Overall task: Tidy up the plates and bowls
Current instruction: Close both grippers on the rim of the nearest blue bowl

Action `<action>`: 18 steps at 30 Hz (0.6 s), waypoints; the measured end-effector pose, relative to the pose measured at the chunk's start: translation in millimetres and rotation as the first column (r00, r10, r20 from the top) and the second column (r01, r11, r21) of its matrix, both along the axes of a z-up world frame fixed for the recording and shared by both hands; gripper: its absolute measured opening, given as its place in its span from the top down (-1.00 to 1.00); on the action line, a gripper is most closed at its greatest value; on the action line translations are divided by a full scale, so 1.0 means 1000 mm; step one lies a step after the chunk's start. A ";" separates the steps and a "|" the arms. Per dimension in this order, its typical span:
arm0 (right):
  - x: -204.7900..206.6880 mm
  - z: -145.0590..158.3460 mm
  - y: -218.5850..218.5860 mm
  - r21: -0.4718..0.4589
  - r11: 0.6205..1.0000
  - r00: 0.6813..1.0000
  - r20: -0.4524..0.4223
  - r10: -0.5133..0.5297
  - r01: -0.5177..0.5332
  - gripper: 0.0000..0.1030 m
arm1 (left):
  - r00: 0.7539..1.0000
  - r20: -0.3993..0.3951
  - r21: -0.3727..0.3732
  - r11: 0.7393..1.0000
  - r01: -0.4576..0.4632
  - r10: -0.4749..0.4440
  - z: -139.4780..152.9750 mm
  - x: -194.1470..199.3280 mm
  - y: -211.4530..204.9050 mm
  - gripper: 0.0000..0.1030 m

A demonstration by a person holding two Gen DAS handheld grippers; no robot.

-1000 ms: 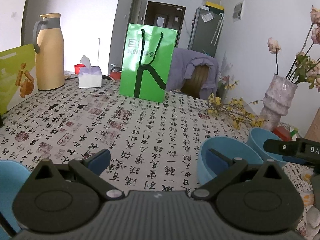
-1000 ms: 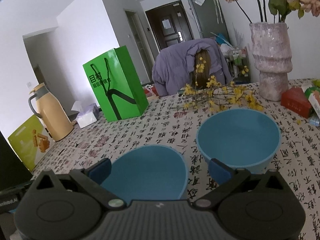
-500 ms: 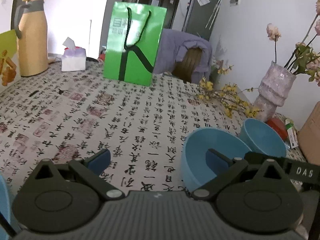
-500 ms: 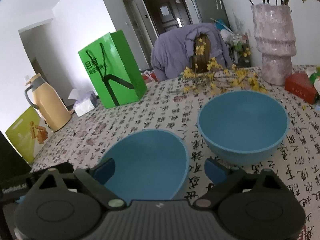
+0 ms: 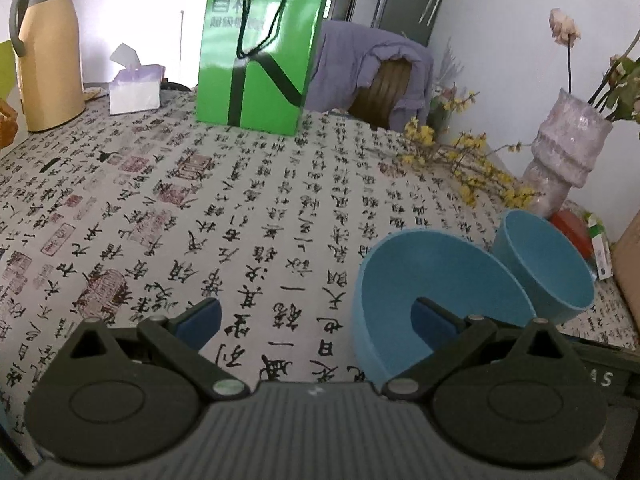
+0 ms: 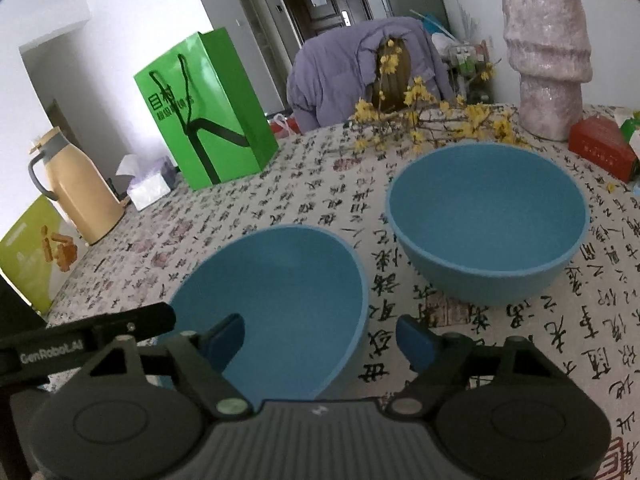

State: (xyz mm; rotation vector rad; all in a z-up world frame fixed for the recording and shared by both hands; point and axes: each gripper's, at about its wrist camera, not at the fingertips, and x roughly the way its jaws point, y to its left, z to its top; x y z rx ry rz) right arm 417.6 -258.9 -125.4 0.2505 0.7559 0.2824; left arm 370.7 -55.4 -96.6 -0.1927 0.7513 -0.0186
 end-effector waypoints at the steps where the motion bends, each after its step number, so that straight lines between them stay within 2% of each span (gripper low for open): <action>1: 0.000 -0.001 0.001 -0.006 1.000 1.000 -0.004 -0.001 0.001 -0.36 | 1.000 -0.002 0.003 1.000 0.002 -0.002 -0.001 0.001 -0.002 -1.00; 4: 0.003 -0.007 0.002 -0.005 1.000 1.000 -0.028 0.005 -0.005 -0.25 | 1.000 -0.008 0.011 1.000 0.008 -0.008 -0.005 0.004 -0.007 -1.00; 10: 0.007 -0.013 0.003 0.003 1.000 0.999 -0.054 0.000 0.000 0.14 | 1.000 -0.025 0.025 1.000 0.018 -0.017 -0.011 0.008 -0.016 -0.75; 12: 0.008 -0.014 0.005 -0.003 1.000 0.998 -0.056 -0.004 0.004 0.21 | 0.999 -0.031 0.032 0.999 0.018 -0.017 -0.013 0.010 -0.019 -0.58; 14: 0.008 -0.016 0.006 -0.012 1.000 0.998 -0.057 -0.006 0.005 0.24 | 0.999 -0.040 0.030 0.999 0.018 -0.017 -0.016 0.010 -0.020 -0.52; 16: 0.009 -0.017 0.007 -0.017 1.000 0.998 -0.063 -0.004 0.003 0.28 | 0.999 -0.044 0.034 0.999 0.021 -0.019 -0.018 0.010 -0.022 -0.38; 18: 0.011 -0.019 0.006 -0.014 1.000 0.997 -0.077 -0.004 0.002 0.31 | 0.998 -0.053 0.040 0.999 0.032 -0.029 -0.020 0.010 -0.024 -0.13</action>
